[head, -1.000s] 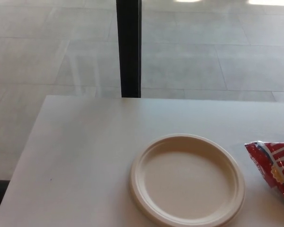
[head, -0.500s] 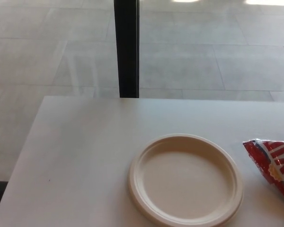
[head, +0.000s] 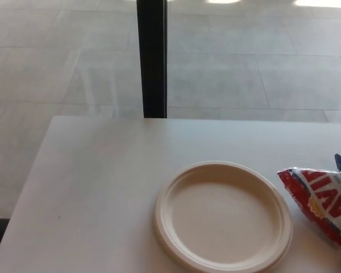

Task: The robot uses its right hand to pick up a bag of sunflower seeds kept in the middle of the desk and tilts it over a plate kept next to it to pour out a few seeds and then puts the bag of seeds back on the desk

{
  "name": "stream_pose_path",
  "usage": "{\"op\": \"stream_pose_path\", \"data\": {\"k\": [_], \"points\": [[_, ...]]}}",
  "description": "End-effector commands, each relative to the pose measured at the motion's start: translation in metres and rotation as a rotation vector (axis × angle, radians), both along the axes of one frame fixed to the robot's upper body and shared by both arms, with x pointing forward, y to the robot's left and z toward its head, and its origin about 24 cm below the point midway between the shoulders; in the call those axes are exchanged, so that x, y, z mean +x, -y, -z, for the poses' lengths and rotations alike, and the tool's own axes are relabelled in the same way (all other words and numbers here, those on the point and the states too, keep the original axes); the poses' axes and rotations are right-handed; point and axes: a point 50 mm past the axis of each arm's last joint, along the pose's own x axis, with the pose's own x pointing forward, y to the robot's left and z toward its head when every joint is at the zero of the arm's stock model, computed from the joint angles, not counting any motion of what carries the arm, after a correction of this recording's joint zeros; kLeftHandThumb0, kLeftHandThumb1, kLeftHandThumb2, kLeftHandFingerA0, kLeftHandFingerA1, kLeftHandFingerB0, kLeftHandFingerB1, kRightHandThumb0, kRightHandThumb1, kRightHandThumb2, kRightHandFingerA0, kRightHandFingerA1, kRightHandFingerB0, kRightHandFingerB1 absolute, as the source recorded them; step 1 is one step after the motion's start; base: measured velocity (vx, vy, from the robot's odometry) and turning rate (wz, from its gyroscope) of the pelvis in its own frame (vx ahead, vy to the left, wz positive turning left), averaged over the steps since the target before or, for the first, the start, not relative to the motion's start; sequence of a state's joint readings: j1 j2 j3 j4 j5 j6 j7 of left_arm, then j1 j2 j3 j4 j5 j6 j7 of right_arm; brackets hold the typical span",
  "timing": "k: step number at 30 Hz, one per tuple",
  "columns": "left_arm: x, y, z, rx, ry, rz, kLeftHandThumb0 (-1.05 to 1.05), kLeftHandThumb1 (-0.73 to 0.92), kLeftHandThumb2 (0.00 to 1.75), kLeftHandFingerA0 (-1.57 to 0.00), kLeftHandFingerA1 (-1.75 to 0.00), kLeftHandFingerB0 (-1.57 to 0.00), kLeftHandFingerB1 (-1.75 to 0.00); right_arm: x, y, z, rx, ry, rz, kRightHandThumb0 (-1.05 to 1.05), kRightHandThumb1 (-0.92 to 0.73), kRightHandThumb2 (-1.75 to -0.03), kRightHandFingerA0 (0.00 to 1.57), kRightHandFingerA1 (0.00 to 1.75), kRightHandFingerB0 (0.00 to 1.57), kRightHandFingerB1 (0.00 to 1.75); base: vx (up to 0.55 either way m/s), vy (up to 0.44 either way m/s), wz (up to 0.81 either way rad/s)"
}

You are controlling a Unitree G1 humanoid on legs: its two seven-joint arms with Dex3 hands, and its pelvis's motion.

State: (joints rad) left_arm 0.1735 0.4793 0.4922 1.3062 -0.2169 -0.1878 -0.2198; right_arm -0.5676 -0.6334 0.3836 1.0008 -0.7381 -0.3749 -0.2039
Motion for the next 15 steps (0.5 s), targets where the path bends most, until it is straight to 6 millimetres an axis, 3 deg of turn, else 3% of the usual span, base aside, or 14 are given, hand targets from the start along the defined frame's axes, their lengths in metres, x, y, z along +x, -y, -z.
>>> {"op": "stream_pose_path", "data": {"k": [1, 2, 3, 4, 5, 6, 7, 9, 10, 11, 12, 15], "points": [[0.002, -0.004, -0.004, 0.017, 0.028, -0.017, -0.73, 0.63, 0.59, -0.55, -0.59, -0.54, -0.44, -0.008, -0.006, 0.014, 0.024, -0.085, -0.053, -0.21, -0.66, -0.73, 0.85, 1.21, 0.98, 0.72, 0.00, 0.000, 0.00], [0.002, -0.004, -0.004, 0.013, 0.038, -0.024, -0.74, 0.63, 0.60, -0.55, -0.60, -0.54, -0.43, -0.010, -0.005, 0.015, 0.024, -0.097, -0.052, -0.22, -0.61, -0.64, 0.84, 1.24, 0.96, 0.76, 0.00, 0.000, 0.00], [0.002, -0.003, -0.003, 0.019, 0.031, -0.020, -0.74, 0.64, 0.60, -0.57, -0.59, -0.55, -0.42, -0.011, -0.005, 0.017, 0.022, -0.096, -0.053, -0.23, -0.59, -0.64, 0.82, 1.52, 0.88, 1.04, 0.00, 0.000, 0.00], [0.002, -0.003, -0.003, 0.024, 0.026, -0.016, -0.74, 0.64, 0.60, -0.57, -0.59, -0.55, -0.42, -0.012, -0.005, 0.018, 0.020, -0.090, -0.056, -0.23, -0.59, -0.64, 0.82, 1.52, 0.88, 1.04, 0.00, 0.000, 0.00], [0.002, -0.004, -0.003, 0.022, 0.023, -0.017, -0.76, 0.63, 0.59, -0.57, -0.59, -0.55, -0.42, -0.015, -0.005, 0.020, 0.025, -0.081, -0.063, -0.23, -0.60, -0.62, 0.82, 1.63, 0.77, 1.31, 0.00, 0.000, 0.00], [0.002, -0.004, -0.004, 0.025, 0.019, -0.005, -0.75, 0.64, 0.60, -0.56, -0.59, -0.56, -0.42, -0.018, -0.004, 0.025, 0.051, -0.093, -0.051, -0.18, -0.59, -0.70, 0.90, 1.63, 0.82, 1.20, 0.00, 0.000, 0.00], [0.002, -0.004, -0.004, 0.030, 0.015, 0.000, -0.74, 0.65, 0.60, -0.56, -0.58, -0.57, -0.42, -0.020, -0.004, 0.026, 0.056, -0.100, -0.051, -0.22, -0.60, -0.68, 0.83, 1.58, 0.87, 0.94, 0.00, 0.000, 0.00], [0.002, -0.004, -0.004, 0.027, 0.021, -0.007, -0.73, 0.64, 0.60, -0.55, -0.57, -0.56, -0.42, -0.022, -0.005, 0.030, 0.066, -0.100, -0.049, -0.19, -0.56, -0.86, 0.84, 1.58, 0.84, 1.14, 0.00, 0.000, 0.00], [0.002, -0.004, -0.004, 0.024, 0.026, -0.015, -0.73, 0.64, 0.60, -0.55, -0.57, -0.56, -0.42, -0.023, -0.005, 0.031, 0.068, -0.098, -0.051, -0.19, -0.56, -0.86, 0.84, 1.58, 0.84, 1.14, 0.00, 0.000, 0.00], [0.000, -0.005, -0.005, 0.029, 0.023, -0.018, -0.74, 0.64, 0.60, -0.57, -0.59, -0.57, -0.42, -0.023, -0.009, 0.034, 0.069, -0.099, -0.053, -0.16, -0.56, -0.87, 0.86, 1.64, 0.80, 1.33, 0.00, 0.000, 0.00], [0.000, -0.005, -0.005, 0.039, 0.010, 0.007, -0.74, 0.67, 0.60, -0.55, -0.58, -0.55, -0.42, -0.023, -0.009, 0.035, 0.078, -0.094, -0.050, -0.15, -0.55, -0.93, 0.87, 1.67, 0.74, 1.40, 0.00, 0.000, 0.00], [-0.001, -0.005, -0.005, 0.034, 0.007, 0.014, -0.74, 0.67, 0.60, -0.54, -0.58, -0.55, -0.42, -0.027, -0.011, 0.038, 0.104, -0.061, -0.049, -0.16, -0.46, -1.03, 0.88, 1.73, 0.78, 1.49, 0.00, 0.000, 0.00]]}}
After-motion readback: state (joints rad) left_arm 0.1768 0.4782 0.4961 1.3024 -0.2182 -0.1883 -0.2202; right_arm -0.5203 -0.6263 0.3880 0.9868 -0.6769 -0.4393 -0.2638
